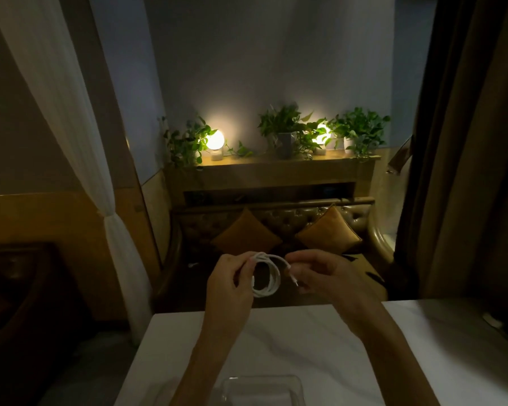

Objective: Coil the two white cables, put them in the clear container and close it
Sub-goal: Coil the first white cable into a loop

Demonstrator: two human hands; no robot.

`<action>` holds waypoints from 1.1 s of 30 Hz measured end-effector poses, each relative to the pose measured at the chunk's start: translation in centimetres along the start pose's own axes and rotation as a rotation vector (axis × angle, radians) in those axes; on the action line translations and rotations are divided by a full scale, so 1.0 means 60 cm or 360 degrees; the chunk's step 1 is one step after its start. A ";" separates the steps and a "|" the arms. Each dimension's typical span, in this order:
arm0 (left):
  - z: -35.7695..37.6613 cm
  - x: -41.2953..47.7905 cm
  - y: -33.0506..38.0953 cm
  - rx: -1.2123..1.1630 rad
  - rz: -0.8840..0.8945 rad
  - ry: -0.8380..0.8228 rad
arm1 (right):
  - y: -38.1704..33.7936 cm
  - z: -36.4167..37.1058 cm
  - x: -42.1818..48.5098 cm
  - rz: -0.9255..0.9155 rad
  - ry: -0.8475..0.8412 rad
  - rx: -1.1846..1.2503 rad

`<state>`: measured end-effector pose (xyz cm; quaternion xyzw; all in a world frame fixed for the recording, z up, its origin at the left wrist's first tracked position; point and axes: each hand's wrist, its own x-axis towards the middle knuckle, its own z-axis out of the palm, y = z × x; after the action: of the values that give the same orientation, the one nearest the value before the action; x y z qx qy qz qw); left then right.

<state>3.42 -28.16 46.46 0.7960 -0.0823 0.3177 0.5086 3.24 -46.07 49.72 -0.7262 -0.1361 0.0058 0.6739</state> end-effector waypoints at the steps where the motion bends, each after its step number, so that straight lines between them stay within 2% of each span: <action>1: 0.003 -0.002 0.003 0.0004 0.0015 0.0008 | -0.001 0.005 -0.003 -0.0024 0.0026 0.0030; 8: 0.016 -0.009 0.027 -0.0066 0.0049 -0.0058 | 0.034 0.050 -0.001 -0.0521 0.0569 -0.0544; 10: 0.016 -0.010 0.030 -0.0075 0.0075 -0.0078 | 0.047 0.044 0.008 -0.0566 0.0630 -0.0640; 14: 0.017 -0.002 0.022 -0.0066 0.0040 -0.0113 | 0.050 0.045 0.021 -0.0265 0.0110 -0.0223; 21: 0.015 0.003 0.014 0.0009 -0.0008 -0.0163 | 0.051 0.032 0.020 -0.0072 0.0049 0.0075; 24: 0.014 -0.002 0.019 0.0043 0.0030 -0.0348 | 0.059 0.034 0.025 -0.0075 0.0195 -0.0273; 26: 0.017 -0.005 0.021 0.0134 0.0103 -0.0379 | 0.067 0.036 0.028 -0.0133 0.0248 -0.0518; 28: 0.021 -0.004 0.020 0.0271 0.0165 -0.0363 | 0.068 0.036 0.028 -0.0122 0.0201 -0.0568; 33: 0.024 0.004 0.011 0.0368 0.0199 -0.0349 | 0.054 0.017 0.014 0.0189 -0.0130 -0.0054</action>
<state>3.89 -29.67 46.70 0.8724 -0.1495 0.2673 0.3808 4.48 -45.06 46.60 -0.7433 -0.1202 0.0730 0.6540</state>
